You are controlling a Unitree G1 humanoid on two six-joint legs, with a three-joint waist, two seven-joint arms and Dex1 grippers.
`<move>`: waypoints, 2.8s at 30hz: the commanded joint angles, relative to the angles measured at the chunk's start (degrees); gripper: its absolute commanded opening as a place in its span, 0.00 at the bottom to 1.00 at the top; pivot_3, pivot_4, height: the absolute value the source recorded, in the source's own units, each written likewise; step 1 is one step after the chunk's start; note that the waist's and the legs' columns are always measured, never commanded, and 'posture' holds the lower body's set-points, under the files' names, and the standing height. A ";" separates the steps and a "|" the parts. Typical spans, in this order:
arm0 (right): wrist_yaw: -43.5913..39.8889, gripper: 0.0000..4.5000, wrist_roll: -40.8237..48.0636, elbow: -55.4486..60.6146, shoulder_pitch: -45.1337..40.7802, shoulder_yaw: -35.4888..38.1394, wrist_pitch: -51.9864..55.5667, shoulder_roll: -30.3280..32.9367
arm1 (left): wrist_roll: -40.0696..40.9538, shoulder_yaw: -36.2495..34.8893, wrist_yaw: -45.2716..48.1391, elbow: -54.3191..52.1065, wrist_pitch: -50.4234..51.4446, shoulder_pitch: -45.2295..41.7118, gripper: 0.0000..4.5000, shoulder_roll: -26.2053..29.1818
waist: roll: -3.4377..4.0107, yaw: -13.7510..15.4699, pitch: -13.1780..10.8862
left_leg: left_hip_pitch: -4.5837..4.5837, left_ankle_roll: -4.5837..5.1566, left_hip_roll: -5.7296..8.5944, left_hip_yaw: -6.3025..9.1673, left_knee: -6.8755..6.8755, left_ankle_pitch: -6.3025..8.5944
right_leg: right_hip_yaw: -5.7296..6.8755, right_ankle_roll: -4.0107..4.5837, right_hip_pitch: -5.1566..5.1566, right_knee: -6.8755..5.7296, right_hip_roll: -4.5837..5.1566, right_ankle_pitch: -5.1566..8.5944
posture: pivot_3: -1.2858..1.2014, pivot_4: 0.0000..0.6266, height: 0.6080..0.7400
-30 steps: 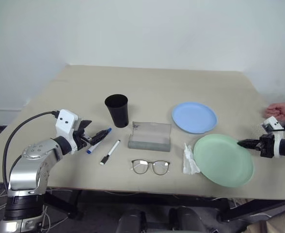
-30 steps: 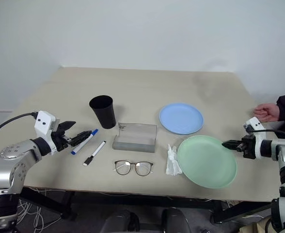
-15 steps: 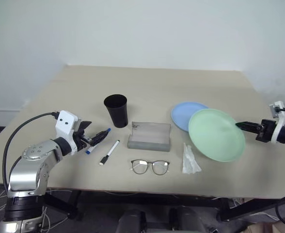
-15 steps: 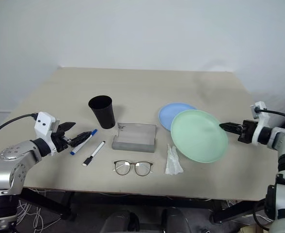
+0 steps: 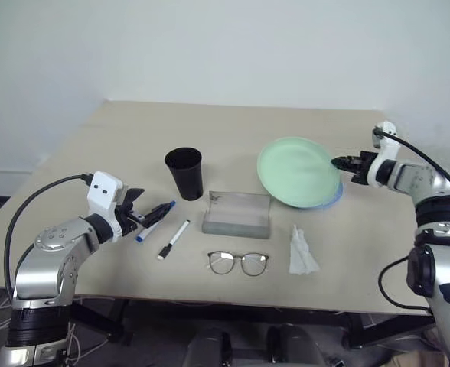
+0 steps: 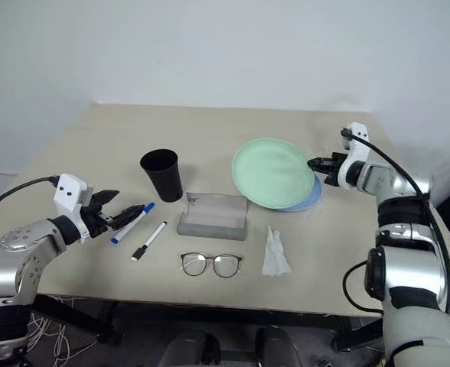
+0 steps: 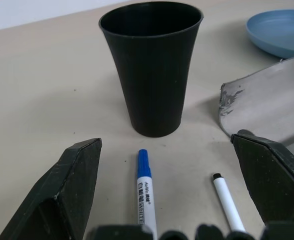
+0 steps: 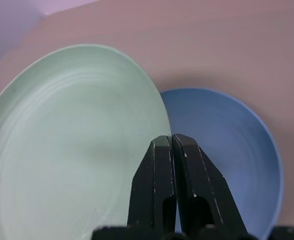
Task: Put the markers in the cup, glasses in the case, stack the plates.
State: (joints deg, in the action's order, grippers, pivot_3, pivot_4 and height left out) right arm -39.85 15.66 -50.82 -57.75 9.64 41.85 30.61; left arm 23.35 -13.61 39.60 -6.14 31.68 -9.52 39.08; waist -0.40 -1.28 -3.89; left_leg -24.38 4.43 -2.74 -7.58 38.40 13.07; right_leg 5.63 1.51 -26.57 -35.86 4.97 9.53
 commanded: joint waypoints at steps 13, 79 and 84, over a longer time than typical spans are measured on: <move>15.38 0.00 -6.27 -19.01 -7.80 1.62 -15.11 -0.65 | 0.86 -3.04 -1.67 -4.61 0.03 1.85 0.99 0.56 | 0.04 -0.90 0.01 | -0.10 -0.06 0.04 0.02 0.10 -0.09 | -0.03 -0.26 0.00 0.04 -0.03 -0.25 | 0.52 0.00 0.90; -25.85 0.01 -7.56 40.11 20.82 -31.69 -0.67 6.60 | -0.01 -1.92 -1.23 -2.10 -1.44 -0.27 0.99 0.55 | 0.12 -0.01 0.06 | -0.18 0.19 -0.22 0.13 0.42 0.07 | 1.53 0.09 0.04 0.14 0.85 -0.55 | 0.52 0.00 0.90; -29.58 0.01 -1.88 39.13 15.56 -26.14 0.56 5.43 | -0.07 -1.79 -1.19 -2.06 -1.49 -0.37 0.99 0.55 | 0.15 0.02 0.03 | -0.20 0.19 -0.19 0.12 0.42 0.07 | 1.53 0.09 0.01 0.14 0.87 -0.55 | 0.52 0.00 0.90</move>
State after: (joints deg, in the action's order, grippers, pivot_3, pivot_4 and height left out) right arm -67.85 10.69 -12.47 -38.18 -21.20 42.42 36.20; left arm 23.20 -14.42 38.43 -6.93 30.92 -9.15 39.02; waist -0.24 -1.26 -3.85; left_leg -24.59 4.62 -2.92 -7.46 38.82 13.14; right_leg 7.17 1.59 -26.58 -35.71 5.83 8.98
